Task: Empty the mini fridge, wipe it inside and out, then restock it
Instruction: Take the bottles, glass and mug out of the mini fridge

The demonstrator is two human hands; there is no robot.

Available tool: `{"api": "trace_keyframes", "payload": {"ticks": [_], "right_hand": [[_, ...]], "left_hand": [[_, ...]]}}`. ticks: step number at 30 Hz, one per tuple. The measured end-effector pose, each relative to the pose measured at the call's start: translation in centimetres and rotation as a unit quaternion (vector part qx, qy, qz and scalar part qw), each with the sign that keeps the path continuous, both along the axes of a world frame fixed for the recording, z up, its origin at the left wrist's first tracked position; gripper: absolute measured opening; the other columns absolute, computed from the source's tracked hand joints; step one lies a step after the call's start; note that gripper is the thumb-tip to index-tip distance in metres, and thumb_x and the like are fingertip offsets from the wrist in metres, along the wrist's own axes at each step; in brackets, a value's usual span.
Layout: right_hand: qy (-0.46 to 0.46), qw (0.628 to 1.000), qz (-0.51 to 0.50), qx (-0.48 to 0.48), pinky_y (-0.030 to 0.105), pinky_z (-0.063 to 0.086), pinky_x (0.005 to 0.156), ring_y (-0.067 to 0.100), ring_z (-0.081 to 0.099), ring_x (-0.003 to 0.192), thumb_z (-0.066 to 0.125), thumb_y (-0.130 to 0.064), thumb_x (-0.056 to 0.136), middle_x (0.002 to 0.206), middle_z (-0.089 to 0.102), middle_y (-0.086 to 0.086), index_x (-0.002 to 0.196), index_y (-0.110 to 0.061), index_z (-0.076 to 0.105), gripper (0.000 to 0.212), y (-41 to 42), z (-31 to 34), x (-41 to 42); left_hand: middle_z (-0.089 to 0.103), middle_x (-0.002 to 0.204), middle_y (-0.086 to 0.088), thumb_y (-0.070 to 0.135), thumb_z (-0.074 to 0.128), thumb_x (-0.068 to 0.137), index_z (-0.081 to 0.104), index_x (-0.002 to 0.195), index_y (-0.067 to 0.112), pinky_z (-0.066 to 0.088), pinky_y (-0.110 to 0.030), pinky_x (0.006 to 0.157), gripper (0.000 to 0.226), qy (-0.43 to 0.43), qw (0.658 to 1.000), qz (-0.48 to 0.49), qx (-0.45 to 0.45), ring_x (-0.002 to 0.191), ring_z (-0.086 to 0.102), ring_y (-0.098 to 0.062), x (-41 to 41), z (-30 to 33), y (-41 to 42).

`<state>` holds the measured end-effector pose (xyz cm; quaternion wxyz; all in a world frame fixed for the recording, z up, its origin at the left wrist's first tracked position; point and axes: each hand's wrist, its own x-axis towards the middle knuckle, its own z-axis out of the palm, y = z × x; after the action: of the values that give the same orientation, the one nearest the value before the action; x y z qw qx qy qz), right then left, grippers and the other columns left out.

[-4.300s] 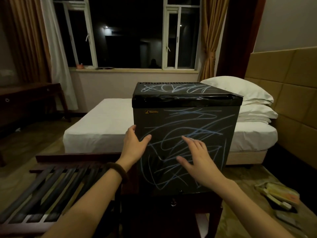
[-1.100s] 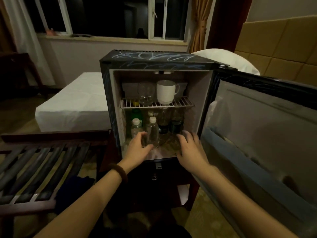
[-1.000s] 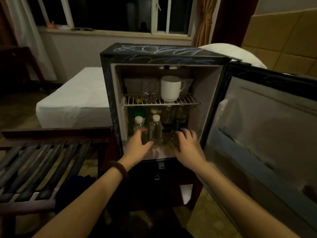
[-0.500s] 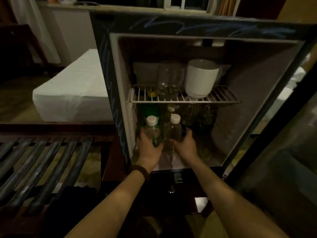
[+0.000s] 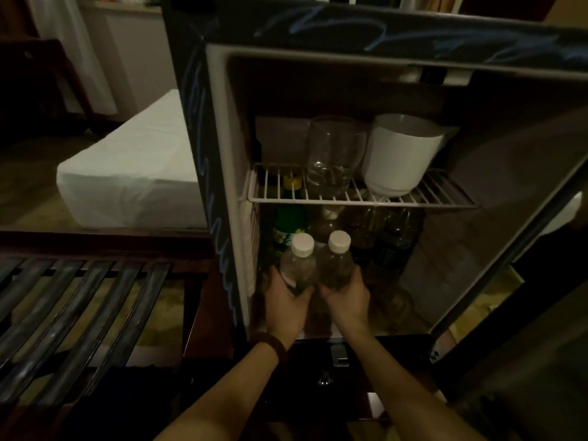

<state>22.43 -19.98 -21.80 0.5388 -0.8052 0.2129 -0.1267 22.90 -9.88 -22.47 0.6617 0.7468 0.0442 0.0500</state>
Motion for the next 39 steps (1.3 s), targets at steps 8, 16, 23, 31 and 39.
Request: {"api": "trace_keyframes", "payload": {"ticks": [8,16,23,31,39], "right_hand": [[-0.111,0.993,-0.011,0.041,0.023,0.042,0.081,0.011,0.054,0.099,0.083,-0.014,0.066,0.107,0.059,-0.002,0.121,-0.018,0.051,0.064,1.3,4.3,-7.0],[-0.166,0.983,0.081,0.014,0.020,0.047,0.082,0.005,0.060,0.098,0.085,-0.015,0.062,0.105,0.064,-0.007,0.105,-0.040,0.049,0.062,7.9,7.5,-13.2],[-0.090,0.975,0.179,0.092,0.025,0.051,0.080,0.013,0.066,0.094,0.084,-0.009,0.061,0.096,0.069,-0.004,0.109,-0.015,0.058,0.055,19.3,6.2,-12.1],[0.018,0.970,0.209,0.125,0.037,0.047,0.091,0.018,0.058,0.103,0.082,-0.017,0.066,0.107,0.061,-0.001,0.118,-0.021,0.043,0.066,31.2,0.8,-5.7],[0.127,0.966,0.212,0.078,0.032,0.045,0.080,0.021,0.054,0.095,0.076,-0.033,0.074,0.112,0.054,0.006,0.119,-0.010,0.038,0.063,36.1,-4.8,1.3]], "left_hand": [[0.053,0.114,0.022,0.006,0.078,0.070,0.039,0.116,0.038,0.036,0.001,0.083,0.068,-0.091,0.994,-0.051,-0.031,0.107,0.050,0.010,-6.0,4.5,2.5],[0.058,0.115,0.017,0.016,0.084,0.062,0.046,0.108,0.049,0.042,-0.012,0.088,0.068,-0.110,0.994,-0.015,-0.007,0.107,0.053,0.005,-12.8,6.8,10.4],[0.059,0.115,0.007,0.025,0.084,0.062,0.054,0.119,0.028,0.048,-0.024,0.089,0.065,-0.091,0.992,0.081,0.017,0.107,0.056,-0.005,-14.0,5.8,22.3],[0.055,0.103,0.014,0.016,0.082,0.066,0.042,0.116,0.031,0.044,-0.015,0.077,0.066,-0.013,0.984,0.171,0.041,0.097,0.056,-0.004,-10.2,2.1,34.7],[0.060,0.101,0.006,0.040,0.073,0.073,0.042,0.121,0.029,0.053,-0.037,0.082,0.059,0.065,0.963,0.198,0.171,0.090,0.060,-0.011,-2.8,-4.5,39.9]]}}
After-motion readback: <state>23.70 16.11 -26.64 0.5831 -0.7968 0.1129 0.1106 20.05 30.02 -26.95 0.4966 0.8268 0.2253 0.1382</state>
